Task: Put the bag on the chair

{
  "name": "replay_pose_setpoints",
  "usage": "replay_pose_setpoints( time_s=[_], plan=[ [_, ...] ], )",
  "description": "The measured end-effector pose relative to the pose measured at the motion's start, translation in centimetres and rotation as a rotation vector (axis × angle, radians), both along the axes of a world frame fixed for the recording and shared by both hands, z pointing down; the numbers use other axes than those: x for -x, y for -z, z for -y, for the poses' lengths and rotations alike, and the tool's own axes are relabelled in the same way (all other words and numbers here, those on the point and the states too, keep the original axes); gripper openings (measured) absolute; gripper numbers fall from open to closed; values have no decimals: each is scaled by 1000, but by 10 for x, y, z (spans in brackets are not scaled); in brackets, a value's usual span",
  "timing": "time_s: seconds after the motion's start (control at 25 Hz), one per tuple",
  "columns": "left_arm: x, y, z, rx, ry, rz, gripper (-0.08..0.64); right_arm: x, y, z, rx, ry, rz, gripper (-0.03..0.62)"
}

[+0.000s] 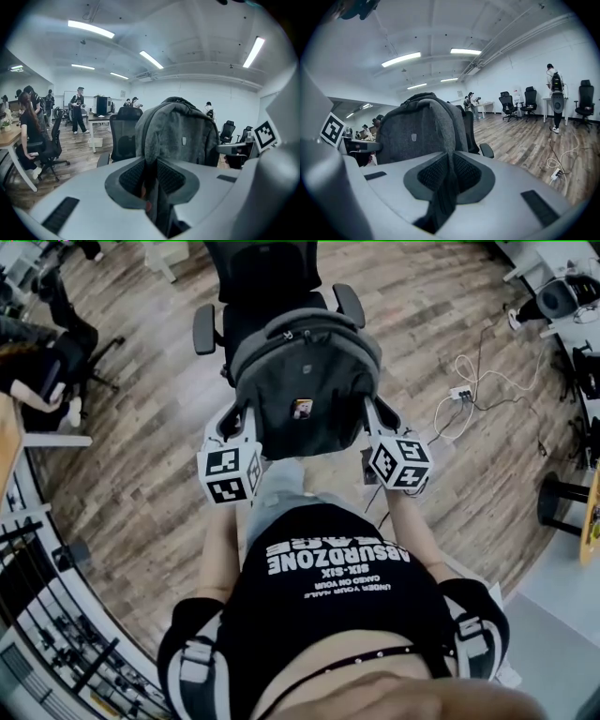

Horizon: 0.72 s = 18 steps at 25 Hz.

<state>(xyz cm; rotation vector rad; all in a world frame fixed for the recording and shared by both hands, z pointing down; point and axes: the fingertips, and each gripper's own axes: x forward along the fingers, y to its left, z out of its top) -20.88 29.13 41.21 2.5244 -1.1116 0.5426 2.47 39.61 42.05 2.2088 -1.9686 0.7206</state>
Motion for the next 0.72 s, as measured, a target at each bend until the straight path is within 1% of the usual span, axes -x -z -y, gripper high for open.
replay_pose_setpoints(
  time_s=[0.24, 0.48, 0.56, 0.72],
  plan=[
    [-5, 2, 64, -23, -12, -15, 75, -3, 0, 61, 3, -8, -10, 55],
    [3, 5, 119, -50, -7, -21, 75, 4, 2, 115, -14, -10, -24, 55],
    [7, 5, 129, -48, -4, -19, 75, 8, 3, 125, -7, -3, -46, 55],
    [10, 6, 143, -48, -5, -43, 75, 12, 8, 139, -1, 10, -72, 55]
  ],
)
